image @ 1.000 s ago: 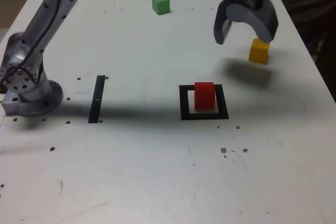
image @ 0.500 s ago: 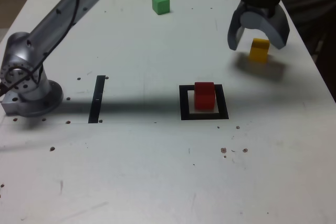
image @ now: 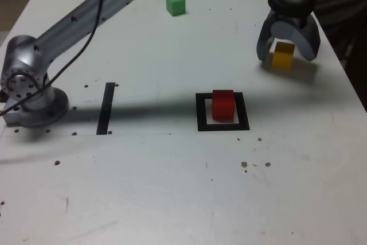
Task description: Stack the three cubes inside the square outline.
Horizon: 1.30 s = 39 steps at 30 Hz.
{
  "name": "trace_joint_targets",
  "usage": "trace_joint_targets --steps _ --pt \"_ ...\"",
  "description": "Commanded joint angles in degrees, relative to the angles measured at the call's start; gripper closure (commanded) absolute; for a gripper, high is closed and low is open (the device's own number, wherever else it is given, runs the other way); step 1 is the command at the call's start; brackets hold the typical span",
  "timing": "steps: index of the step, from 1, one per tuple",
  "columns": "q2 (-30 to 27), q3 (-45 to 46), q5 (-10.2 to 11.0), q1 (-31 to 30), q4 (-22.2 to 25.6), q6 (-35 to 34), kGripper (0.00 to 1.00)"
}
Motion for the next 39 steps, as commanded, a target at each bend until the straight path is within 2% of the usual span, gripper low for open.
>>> trace_joint_targets --steps 1,4,9,12,31,39 --pt "0.64 -0.80 0.32 0.11 0.59 0.18 0.19" --pt "0.89 -1.40 1.03 0.11 0.62 0.25 0.31" --pt "0.83 -1.71 2.55 0.10 0.59 0.41 0.58" --pt "0.81 -1.71 2.77 0.08 0.64 0.59 0.65" --pt "0.24 -1.18 3.08 -0.06 1.30 1.03 0.66" --pt "-2.84 2.24 3.25 -0.09 1.22 0.97 0.66"
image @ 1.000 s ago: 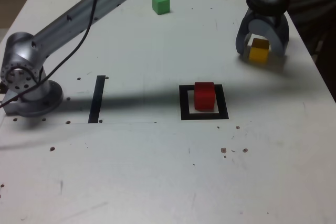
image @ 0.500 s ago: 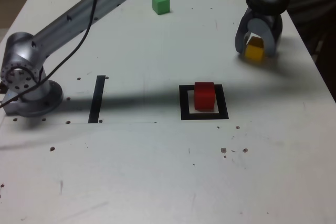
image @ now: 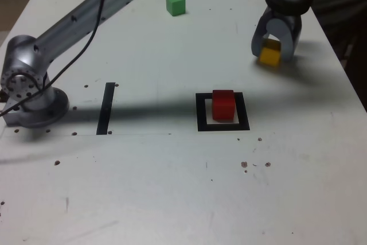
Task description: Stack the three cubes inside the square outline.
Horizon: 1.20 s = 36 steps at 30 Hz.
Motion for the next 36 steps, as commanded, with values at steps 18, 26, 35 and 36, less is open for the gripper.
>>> trace_joint_targets --steps 18,26,35,36 --pt "-18.18 24.95 -0.98 -2.99 -5.40 -7.94 0.66" --pt "-26.72 37.14 -3.45 -5.53 -9.66 -14.37 0.66" --pt "-32.00 45.54 -7.26 -7.18 -13.03 -20.28 0.66" --pt "-32.45 46.31 -7.63 -7.45 -13.54 -20.87 0.66"
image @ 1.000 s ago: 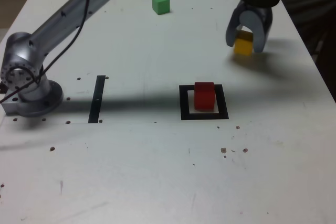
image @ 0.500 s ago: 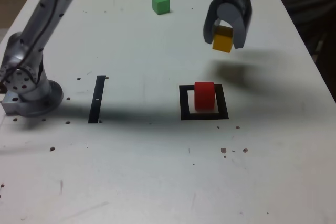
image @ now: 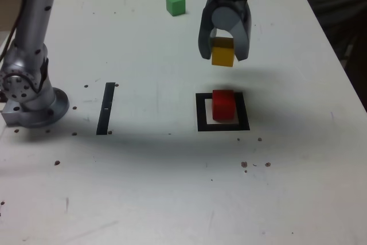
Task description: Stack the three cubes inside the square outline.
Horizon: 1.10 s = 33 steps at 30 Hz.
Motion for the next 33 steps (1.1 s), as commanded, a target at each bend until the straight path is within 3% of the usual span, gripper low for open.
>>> trace_joint_targets --steps 1,18,33 --pt "-1.12 1.09 -0.52 -0.56 -0.86 -0.91 0.66" --pt "-3.80 8.99 -3.70 -6.18 -7.78 -7.74 0.66" --pt "-3.10 12.26 -4.29 -6.67 -11.93 -8.15 0.65"
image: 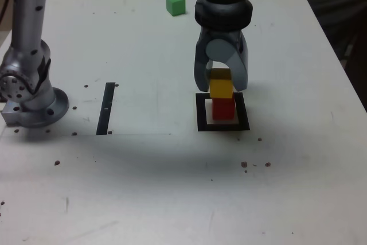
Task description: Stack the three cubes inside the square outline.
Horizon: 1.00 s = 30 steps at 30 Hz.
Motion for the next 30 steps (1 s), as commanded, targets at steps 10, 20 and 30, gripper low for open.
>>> trace_joint_targets --steps 10,20,30 --pt "0.68 2.26 -0.04 -0.13 -3.25 0.45 0.01" --pt "-0.95 4.20 0.07 -0.13 -4.04 0.25 0.00" --pt "-5.83 7.58 2.28 0.96 -4.06 -0.31 0.00"
